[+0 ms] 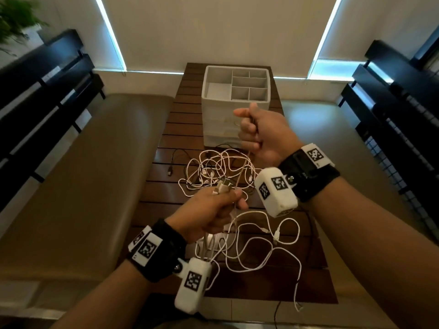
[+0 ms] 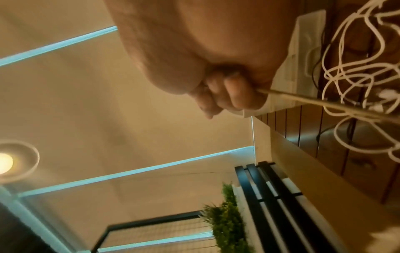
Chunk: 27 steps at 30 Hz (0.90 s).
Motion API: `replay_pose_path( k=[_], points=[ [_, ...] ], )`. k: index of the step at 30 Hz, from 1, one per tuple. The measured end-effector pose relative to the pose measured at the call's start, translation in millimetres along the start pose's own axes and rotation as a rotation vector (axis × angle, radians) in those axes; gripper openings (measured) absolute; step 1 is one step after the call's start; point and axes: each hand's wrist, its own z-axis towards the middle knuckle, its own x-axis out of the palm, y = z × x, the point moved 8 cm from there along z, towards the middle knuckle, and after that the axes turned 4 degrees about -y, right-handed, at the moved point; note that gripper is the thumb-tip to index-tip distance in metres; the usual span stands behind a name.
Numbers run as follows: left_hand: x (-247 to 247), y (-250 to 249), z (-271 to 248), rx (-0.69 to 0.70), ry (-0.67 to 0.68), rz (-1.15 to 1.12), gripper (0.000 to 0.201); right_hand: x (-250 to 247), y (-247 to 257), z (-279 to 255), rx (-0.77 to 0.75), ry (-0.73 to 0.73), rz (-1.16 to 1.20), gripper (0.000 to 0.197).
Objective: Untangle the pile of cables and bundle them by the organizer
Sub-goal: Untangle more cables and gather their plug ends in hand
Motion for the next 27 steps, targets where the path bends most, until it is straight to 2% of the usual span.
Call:
replay_pose_path(
  k=[4, 6, 10, 13, 17, 20, 22, 24, 26, 27],
  points=[
    [-34.1, -23.9, 9.9, 0.167, -0.232, -0.225, 0.04, 3.6, -22.8, -18.5, -0.062, 0.128, -0.249, 0.041],
    [-40.0, -43.5, 12.4, 0.237, -0.272, -0.264, 0.038, 10.5, -41.1, -36.5, -0.1, 0.218, -0.355, 0.039],
    [-39.1, -71.6, 22.6, 0.308, -0.235, -0.185, 0.044, 14.2, -85.1, -62.4, -0.112, 0.347, -0.609, 0.036],
    [-40.8, -82.9, 28.0, 0.345, -0.229, -0.092, 0.039, 8.6, -114.3, -73.2, -0.06, 0.403, -0.782, 0.037],
    [-43.9, -90.5, 31.6, 0.348, -0.211, -0.038, 0.03, 1.7, -126.7, -76.0, -0.041, 0.411, -0.906, 0.034],
    [-51.6, -91.0, 31.7, 0.306, -0.194, -0.022, 0.031, -12.7, -116.6, -67.7, -0.047, 0.366, -1.187, 0.026],
    [-51.6, -90.7, 29.5, 0.26, -0.158, 0.022, 0.034, -26.3, -88.6, -58.7, -0.163, 0.168, -1.249, 0.043],
    [-47.6, -90.8, 28.1, 0.215, -0.107, 0.099, 0.036, -24.6, -48.9, -57.6, -0.389, 0.006, -1.046, 0.061],
    [-40.2, -92.7, 28.4, 0.176, -0.048, 0.214, 0.038, -8.5, -20.7, -61.2, -0.57, 0.017, -0.893, 0.076],
    [-37.5, -94.8, 29.0, 0.164, -0.024, 0.259, 0.039, -2.6, -12.1, -61.0, -0.635, 0.011, -0.89, 0.082]
  ],
)
